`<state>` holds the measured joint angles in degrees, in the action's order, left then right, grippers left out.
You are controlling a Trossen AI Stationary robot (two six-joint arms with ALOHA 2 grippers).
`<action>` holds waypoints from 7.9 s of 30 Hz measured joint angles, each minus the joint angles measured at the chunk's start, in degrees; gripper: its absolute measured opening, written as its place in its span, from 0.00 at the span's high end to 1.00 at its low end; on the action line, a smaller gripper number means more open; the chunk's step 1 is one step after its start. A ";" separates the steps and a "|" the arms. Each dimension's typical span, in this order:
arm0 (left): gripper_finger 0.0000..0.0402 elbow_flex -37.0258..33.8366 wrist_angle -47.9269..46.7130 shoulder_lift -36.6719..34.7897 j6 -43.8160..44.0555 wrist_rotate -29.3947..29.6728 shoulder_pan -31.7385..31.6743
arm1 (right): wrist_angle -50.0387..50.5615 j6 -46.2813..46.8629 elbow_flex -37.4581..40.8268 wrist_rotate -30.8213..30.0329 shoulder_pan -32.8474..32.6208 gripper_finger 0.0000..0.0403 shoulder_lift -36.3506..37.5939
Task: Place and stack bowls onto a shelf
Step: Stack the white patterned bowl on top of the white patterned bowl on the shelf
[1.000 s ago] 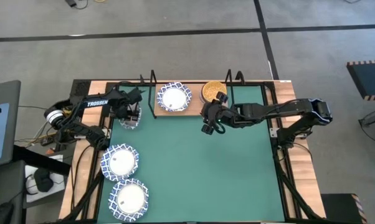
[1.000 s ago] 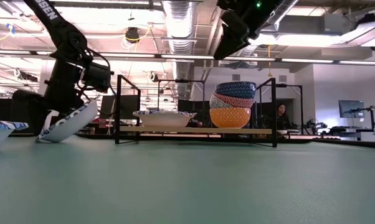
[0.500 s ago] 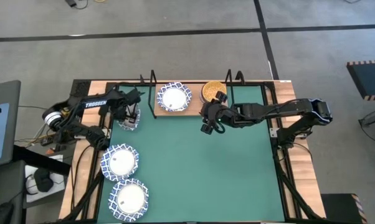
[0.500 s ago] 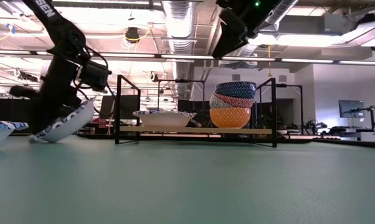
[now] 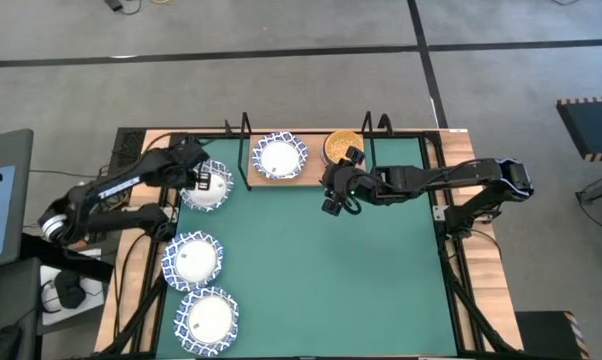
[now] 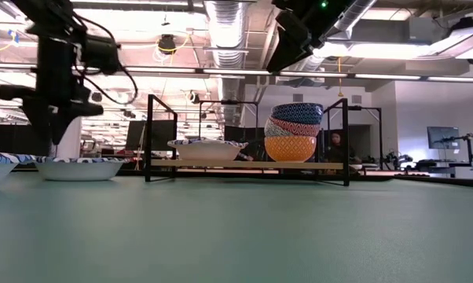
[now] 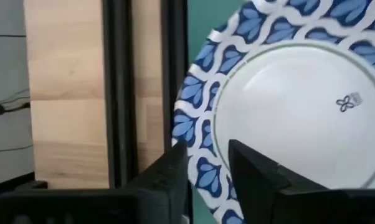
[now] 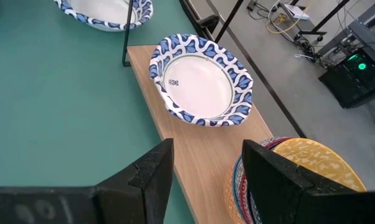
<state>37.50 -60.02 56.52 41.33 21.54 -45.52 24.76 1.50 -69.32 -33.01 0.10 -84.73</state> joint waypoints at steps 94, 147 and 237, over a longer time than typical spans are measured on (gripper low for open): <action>1.00 37.15 10.40 -1.56 -28.67 37.05 45.62 | -28.68 -5.59 -10.91 18.27 9.36 0.47 -5.70; 1.00 35.45 17.63 7.40 -33.17 35.16 46.97 | -30.59 -13.31 -10.85 23.54 11.92 0.47 -7.63; 0.60 34.51 4.04 20.32 -13.61 31.16 51.71 | -14.98 -1.43 -11.26 43.18 30.08 0.67 -24.78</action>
<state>72.01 -55.99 76.84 27.73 52.70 6.20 9.77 0.07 -80.58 10.17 30.17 -109.51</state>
